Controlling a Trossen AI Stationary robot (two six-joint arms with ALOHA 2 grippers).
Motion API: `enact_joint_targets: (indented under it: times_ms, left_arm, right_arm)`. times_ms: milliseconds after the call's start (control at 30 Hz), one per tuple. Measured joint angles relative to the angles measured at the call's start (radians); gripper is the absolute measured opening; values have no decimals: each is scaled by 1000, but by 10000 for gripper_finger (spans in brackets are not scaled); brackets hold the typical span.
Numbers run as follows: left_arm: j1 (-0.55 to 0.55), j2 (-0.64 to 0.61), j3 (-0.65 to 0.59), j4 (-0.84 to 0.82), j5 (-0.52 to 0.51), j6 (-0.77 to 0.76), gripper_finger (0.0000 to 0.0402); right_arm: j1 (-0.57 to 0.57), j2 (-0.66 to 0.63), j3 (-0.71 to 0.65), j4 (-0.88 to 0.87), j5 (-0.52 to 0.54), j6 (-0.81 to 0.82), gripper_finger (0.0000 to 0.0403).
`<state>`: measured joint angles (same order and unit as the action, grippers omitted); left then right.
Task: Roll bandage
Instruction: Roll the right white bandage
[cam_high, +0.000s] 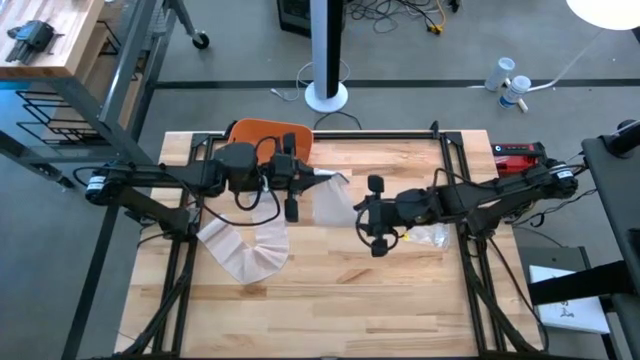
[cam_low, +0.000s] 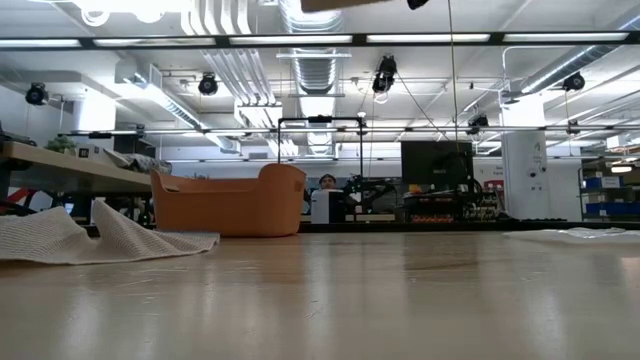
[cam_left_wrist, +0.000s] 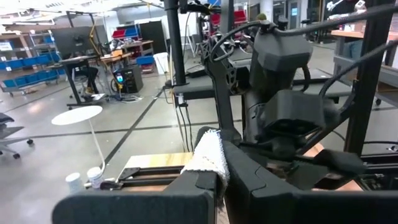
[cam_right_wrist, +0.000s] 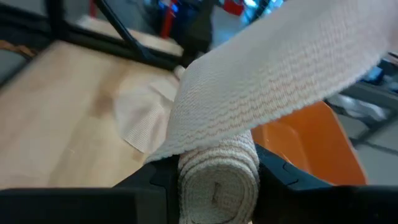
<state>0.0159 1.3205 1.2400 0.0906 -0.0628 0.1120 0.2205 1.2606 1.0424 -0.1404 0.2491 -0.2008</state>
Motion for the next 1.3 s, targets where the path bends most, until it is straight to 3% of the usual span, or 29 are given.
enact_joint_targets:
  times_ms: [200, 767, 1033, 1300]
  left_arm:
    - [8, 0, -12, 4, 0, -2, 0]
    - [11, 1, -21, -83, -7, 5, 6]
    - [11, 1, -21, -155, -15, 10, 62]
    - [11, 2, -21, -173, -10, 9, 154]
  right_arm:
    - [2, 0, 0, 68, -95, 12, 121]
    - [2, 6, 0, 121, -104, 83, 121]
    - [3, 6, 12, 120, -113, 122, 121]
    - [2, 4, 13, 121, -107, 123, 121]
